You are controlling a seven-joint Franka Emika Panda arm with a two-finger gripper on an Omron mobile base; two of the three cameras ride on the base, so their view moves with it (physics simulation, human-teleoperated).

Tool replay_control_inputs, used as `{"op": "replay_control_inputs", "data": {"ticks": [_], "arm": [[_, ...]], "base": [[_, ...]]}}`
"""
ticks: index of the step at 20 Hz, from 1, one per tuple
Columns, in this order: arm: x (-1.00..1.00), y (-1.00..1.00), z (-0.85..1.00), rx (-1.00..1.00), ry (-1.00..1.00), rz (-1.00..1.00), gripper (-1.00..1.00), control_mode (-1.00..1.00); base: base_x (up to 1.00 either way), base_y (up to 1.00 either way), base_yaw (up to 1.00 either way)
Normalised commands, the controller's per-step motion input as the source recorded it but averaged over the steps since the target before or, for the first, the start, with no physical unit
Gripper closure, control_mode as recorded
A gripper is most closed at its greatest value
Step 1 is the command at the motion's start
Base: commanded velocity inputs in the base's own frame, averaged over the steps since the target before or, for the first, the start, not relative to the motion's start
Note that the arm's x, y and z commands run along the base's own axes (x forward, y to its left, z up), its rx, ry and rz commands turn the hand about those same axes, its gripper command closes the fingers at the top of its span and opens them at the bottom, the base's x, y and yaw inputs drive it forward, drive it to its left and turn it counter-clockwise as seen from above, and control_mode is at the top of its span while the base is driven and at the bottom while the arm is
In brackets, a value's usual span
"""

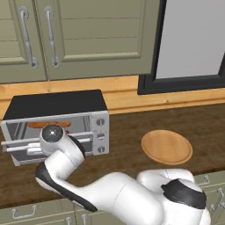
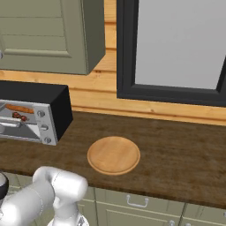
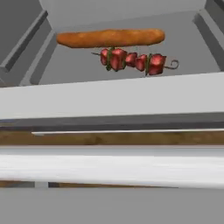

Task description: Pick up the kebab skewer and baguette bread, and place them inside the toaster oven. Close the toaster oven door and start by setting the timer.

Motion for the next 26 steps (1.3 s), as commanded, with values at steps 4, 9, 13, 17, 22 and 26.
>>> {"op": "replay_control_inputs", "data": {"ticks": [4, 9, 13, 17, 22, 26], "arm": [[0.76, -0.26, 0.0, -0.02, 0.07, 0.04, -1.0, -1.0], [0.5, -0.24, 0.0, -0.03, 0.08, 0.01, -1.0, -1.0], [0.4, -0.1, 0.0, -0.05, 0.03, 0.0, -1.0, -1.0], [0.72, -0.03, 0.0, -0.06, 0.02, 0.0, -1.0, -1.0], [0.74, 0.0, -0.02, -0.06, 0.0, 0.0, -1.0, -1.0], [0.15, 0.0, 0.0, -0.07, 0.0, 0.0, -1.0, -1.0]], "base": [[0.0, 0.0, 0.0], [0.0, 0.0, 0.0], [0.0, 0.0, 0.0], [0.0, 0.0, 0.0], [0.0, 0.0, 0.0], [0.0, 0.0, 0.0]]}}
